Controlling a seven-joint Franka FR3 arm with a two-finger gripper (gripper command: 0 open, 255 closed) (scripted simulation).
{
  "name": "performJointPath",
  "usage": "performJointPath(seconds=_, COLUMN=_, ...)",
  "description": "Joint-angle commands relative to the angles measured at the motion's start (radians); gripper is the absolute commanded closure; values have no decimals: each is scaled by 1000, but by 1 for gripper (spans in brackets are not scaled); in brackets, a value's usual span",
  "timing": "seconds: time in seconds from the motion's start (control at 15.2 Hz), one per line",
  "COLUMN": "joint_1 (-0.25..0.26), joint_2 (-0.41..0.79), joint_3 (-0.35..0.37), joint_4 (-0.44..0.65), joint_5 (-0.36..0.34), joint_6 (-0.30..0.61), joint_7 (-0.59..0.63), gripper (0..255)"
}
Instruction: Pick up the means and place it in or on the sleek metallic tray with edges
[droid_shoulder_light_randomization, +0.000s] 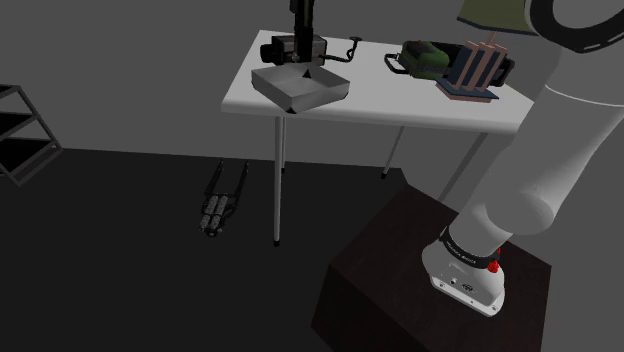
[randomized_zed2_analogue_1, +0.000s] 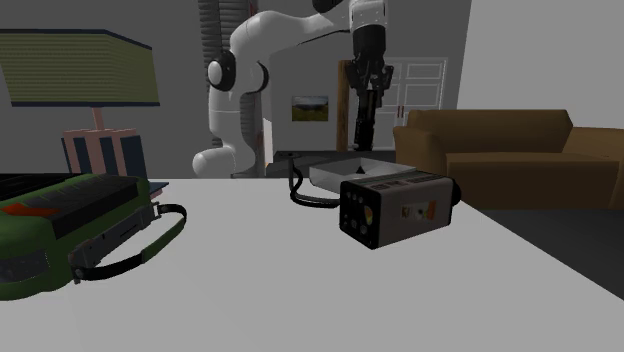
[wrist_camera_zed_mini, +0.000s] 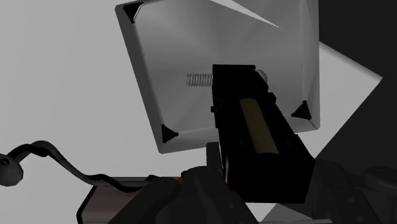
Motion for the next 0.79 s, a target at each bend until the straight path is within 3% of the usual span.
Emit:
performJointPath(seconds=0.0, joint_1=-2, joint_2=-15, joint_3=-1, joint_4=-48, joint_5=2, joint_6=34, joint_7=1, gripper=255)
performJointPath(seconds=0.4, joint_1=-4, joint_2=-58, joint_3=-3, joint_4=-191, joint_5=5, joint_6=134, joint_7=6, gripper=255)
performJointPath(seconds=0.73, joint_1=-4, joint_2=-58, joint_3=-3, joint_4=-191, joint_5=5, joint_6=134, joint_7=6, gripper=255)
